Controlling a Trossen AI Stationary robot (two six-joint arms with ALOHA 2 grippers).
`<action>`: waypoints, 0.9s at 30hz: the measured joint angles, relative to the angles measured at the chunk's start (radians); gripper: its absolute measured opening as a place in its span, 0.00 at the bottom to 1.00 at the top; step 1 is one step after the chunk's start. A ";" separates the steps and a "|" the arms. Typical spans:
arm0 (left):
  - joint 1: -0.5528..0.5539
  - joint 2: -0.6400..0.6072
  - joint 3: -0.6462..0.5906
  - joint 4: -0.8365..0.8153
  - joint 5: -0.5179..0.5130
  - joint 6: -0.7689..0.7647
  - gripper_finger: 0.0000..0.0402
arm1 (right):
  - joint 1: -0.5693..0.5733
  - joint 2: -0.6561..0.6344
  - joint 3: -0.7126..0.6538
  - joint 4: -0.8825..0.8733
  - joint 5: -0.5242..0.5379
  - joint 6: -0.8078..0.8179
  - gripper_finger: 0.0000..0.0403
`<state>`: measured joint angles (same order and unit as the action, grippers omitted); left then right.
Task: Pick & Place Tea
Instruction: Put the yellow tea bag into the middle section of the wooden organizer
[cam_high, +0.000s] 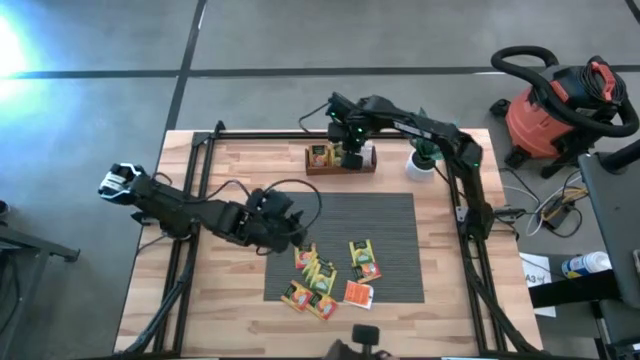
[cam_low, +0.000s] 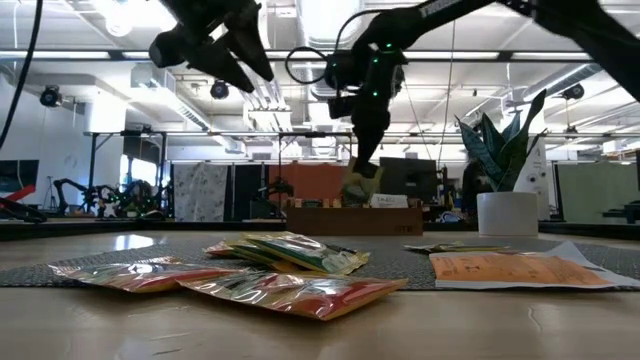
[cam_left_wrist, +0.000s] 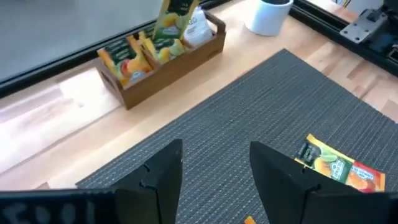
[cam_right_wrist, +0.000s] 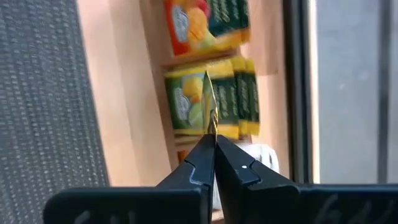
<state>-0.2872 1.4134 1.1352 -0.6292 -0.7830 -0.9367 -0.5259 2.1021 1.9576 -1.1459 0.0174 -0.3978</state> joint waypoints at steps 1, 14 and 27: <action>0.011 -0.010 -0.005 0.001 0.015 0.003 0.45 | -0.001 0.025 0.039 -0.025 -0.015 -0.013 0.02; 0.127 -0.150 -0.114 0.019 0.075 0.026 0.45 | 0.000 0.145 0.229 -0.166 -0.028 -0.035 0.02; 0.132 -0.208 -0.200 0.064 0.075 -0.003 0.45 | 0.002 0.145 0.146 -0.149 -0.068 -0.050 0.02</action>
<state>-0.1547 1.2053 0.9351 -0.5650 -0.7078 -0.9394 -0.5240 2.2467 2.1032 -1.2948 -0.0505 -0.4480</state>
